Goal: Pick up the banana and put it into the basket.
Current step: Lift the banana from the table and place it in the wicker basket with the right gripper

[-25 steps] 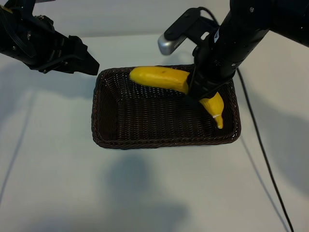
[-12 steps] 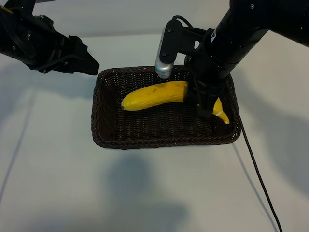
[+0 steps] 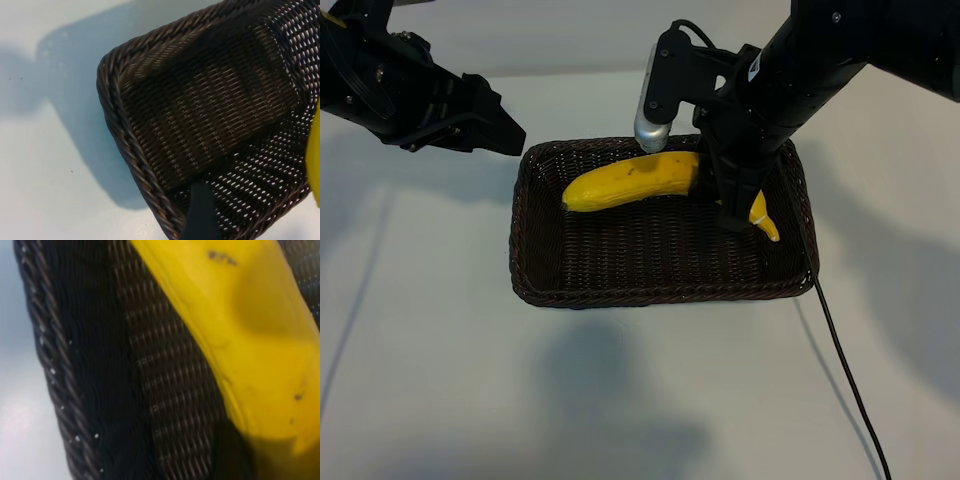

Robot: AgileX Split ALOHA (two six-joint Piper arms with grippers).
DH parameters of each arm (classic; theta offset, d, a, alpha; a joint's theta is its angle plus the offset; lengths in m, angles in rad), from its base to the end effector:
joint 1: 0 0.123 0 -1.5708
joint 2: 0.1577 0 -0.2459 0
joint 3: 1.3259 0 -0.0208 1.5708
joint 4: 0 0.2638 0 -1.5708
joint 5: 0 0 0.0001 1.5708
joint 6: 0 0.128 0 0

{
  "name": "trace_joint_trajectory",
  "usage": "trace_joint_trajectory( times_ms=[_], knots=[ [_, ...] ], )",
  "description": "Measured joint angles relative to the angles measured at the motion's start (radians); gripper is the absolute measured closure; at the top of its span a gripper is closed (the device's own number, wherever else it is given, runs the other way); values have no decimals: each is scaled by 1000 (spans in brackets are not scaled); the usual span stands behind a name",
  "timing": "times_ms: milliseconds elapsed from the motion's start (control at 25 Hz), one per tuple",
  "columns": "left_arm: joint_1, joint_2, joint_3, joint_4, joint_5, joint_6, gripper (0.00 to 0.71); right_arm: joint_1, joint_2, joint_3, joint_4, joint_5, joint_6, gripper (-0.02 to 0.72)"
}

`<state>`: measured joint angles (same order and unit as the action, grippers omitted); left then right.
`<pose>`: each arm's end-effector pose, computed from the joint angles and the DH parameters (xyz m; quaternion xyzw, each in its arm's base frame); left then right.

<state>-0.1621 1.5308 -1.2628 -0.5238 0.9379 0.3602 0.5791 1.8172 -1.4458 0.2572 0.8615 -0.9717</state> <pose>0.3375 -0.1075 0.2387 0.1441 0.9359 -0.2152 0.2389 0.3291 0.2447 0.1815 -0.6350 0.7351 0.0698 0.2272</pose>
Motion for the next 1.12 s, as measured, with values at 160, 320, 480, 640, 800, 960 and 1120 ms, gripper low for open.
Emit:
trace_joint_trajectory(
  times_ms=[160, 320, 480, 640, 800, 960, 1120],
  knots=[
    [0, 0, 0, 0, 0, 0, 114, 0, 19, 0, 0, -15, -10, 281],
    [0, 0, 0, 0, 0, 0, 114, 0, 37, 0, 1, -31, -20, 281],
    [0, 0, 0, 0, 0, 0, 114, 0, 76, 0, 9, -55, -37, 281],
    [0, 0, 0, 0, 0, 0, 114, 0, 105, 0, 16, -77, -59, 281],
    [0, 0, 0, 0, 0, 0, 114, 0, 128, 0, 16, -93, -73, 281],
    [0, 0, 0, 0, 0, 0, 114, 0, 168, 0, 17, -108, -84, 281],
    [0, 0, 0, 0, 0, 0, 114, 0, 193, 0, 17, -129, -88, 281]
  ],
)
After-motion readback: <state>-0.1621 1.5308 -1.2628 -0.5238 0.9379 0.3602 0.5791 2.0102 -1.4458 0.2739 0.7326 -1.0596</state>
